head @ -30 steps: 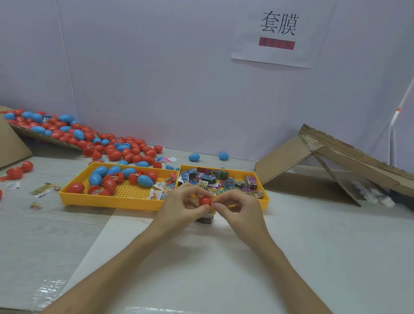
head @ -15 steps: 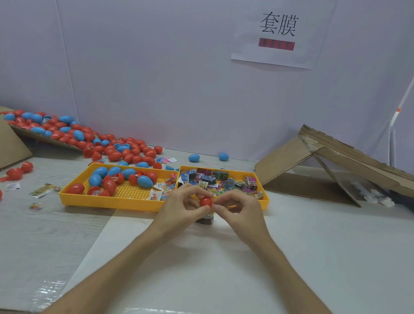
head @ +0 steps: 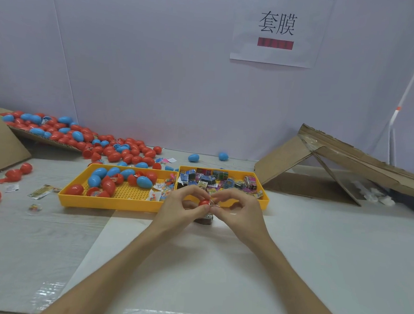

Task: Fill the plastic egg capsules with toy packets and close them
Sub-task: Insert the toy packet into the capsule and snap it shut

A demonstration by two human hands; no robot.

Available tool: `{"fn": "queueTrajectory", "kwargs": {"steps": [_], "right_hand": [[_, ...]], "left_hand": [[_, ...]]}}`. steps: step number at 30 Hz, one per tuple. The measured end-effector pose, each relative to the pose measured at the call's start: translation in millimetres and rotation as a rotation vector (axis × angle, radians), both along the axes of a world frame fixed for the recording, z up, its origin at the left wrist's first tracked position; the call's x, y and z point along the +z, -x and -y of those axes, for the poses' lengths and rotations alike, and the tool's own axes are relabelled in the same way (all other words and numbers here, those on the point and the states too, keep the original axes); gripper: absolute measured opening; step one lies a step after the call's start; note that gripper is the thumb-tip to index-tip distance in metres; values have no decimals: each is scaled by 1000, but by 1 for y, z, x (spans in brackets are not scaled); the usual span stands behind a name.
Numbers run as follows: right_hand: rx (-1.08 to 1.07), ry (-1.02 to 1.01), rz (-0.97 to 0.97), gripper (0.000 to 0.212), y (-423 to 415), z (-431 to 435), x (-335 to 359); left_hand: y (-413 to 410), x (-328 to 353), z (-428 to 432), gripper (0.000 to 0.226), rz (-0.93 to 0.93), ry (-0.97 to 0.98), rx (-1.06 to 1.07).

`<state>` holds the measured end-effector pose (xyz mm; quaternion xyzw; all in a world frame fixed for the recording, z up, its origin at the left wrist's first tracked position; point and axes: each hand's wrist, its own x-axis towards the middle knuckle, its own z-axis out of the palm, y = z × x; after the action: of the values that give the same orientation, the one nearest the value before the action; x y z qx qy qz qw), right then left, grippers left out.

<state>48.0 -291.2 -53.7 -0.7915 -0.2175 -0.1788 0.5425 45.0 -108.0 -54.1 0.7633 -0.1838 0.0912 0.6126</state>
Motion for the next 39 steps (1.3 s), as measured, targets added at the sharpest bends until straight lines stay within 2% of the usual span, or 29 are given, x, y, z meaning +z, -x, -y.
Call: {"fn": "queueTrajectory", "kwargs": {"steps": [7,14,22,32,36,39], "right_hand": [[50,-141,-44,24,1,3,6],[110,-39,-63,45,0,0,2],[69,-65,-40,45,2,0,3],[44,-27,7,44,3,-3,5],[13,13,52,44,3,-5,2],[-8,96,116,51,5,-6,0]], "left_hand": [[-3,0,-1,15,-70,108,5],[-4,1,-2,24,-102,124,-7],[-4,2,-5,24,-182,162,-39],[-2,0,-4,29,-320,334,-132],[-2,5,-6,43,-474,516,-269],[2,8,-5,49,-519,544,-339]]}}
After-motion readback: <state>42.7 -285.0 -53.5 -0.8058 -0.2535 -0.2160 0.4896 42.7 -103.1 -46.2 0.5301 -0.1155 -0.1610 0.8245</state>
